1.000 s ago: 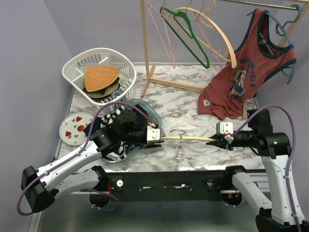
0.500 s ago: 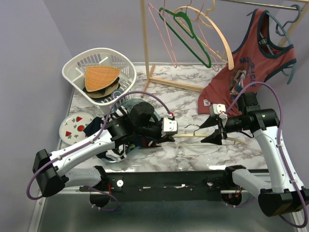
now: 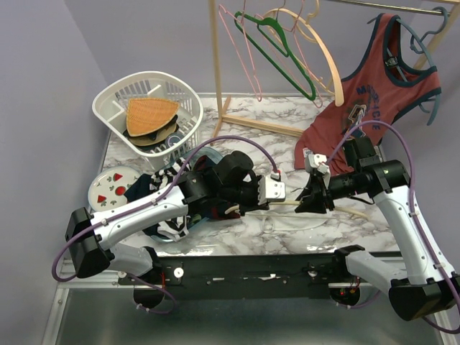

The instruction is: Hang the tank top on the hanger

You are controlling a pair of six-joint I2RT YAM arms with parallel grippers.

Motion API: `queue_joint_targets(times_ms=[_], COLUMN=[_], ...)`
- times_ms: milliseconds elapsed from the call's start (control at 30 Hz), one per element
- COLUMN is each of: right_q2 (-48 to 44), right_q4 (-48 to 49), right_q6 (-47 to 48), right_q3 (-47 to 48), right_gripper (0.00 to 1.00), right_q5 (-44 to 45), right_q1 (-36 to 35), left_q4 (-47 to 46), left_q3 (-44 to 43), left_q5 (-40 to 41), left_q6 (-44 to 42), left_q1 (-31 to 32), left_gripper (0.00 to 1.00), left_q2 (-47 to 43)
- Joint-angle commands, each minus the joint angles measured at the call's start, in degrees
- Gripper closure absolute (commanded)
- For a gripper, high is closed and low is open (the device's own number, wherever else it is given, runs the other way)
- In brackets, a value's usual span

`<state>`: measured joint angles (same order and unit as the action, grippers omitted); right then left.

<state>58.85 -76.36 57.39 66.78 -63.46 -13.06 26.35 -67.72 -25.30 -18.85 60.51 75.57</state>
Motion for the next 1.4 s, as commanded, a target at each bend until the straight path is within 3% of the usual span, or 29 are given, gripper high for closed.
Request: queue_joint_targets(times_ms=[0,67,100,167,300,400,433,567,800,1000,1200,1367], right_q2=[-0.5,-0.8,-0.8,-1.3,-4.0,-7.5,-8.3,-13.0,-20.5,-24.7,-28.7,-29.3], right_q4=[0.0,0.5,0.5,0.8,3.6,5.1,5.1,6.7,8.2,8.8,8.6,8.9], right_q6=[-1.8,-2.1,-2.3,-2.4,-5.6,-7.8,-7.9,-10.4,-15.9,-18.2,-18.7,-19.1], right_q3=[-1.7,-2.3,-2.7,-2.9,-3.2,-2.9,-3.0,-3.9,-1.6,-2.3,-4.2,-5.3], right_gripper=[0.74,0.80,0.89,0.97,0.99,0.99,0.99,0.99,0.99,0.99,0.99,0.99], right_q5=[2.4,2.8,2.8,3.0,5.0,10.1,11.6,18.4,28.1,33.5,32.2,32.4], right_q1=[-0.4,-0.3,-0.4,-0.4,-0.4,-0.2,-0.2,0.1,2.0,7.1,11.0,11.3], left_q4=[-0.3,-0.8,-1.5,-2.2,-4.1,-4.5,-5.2,-8.2,-10.3,-22.4,-32.7,-32.9], left_q3=[-2.0,-1.8,-1.7,-1.1,-0.3,0.9,1.5,7.2,17.6,25.5,23.4,15.5], left_q5=[2.7,2.8,2.9,2.8,4.7,8.0,10.1,15.1,19.9,16.8,14.6,19.3], left_q6=[-0.6,-0.2,-0.1,0.4,1.3,2.2,2.5,4.8,18.1,29.9,39.0,42.4], left_q1=[0.3,0.3,0.3,0.3,0.3,0.2,0.2,-0.1,-2.4,-2.8,-2.7,-2.4], left_gripper=[1.00,1.00,1.00,1.00,0.99,0.51,0.30,0.06,0.05,0.13,0.26,0.34], left_q2=[-0.2,-0.7,-0.8,-1.1,-1.8,-3.6,-4.2,-9.6,-16.0,-15.5,-2.2,10.4])
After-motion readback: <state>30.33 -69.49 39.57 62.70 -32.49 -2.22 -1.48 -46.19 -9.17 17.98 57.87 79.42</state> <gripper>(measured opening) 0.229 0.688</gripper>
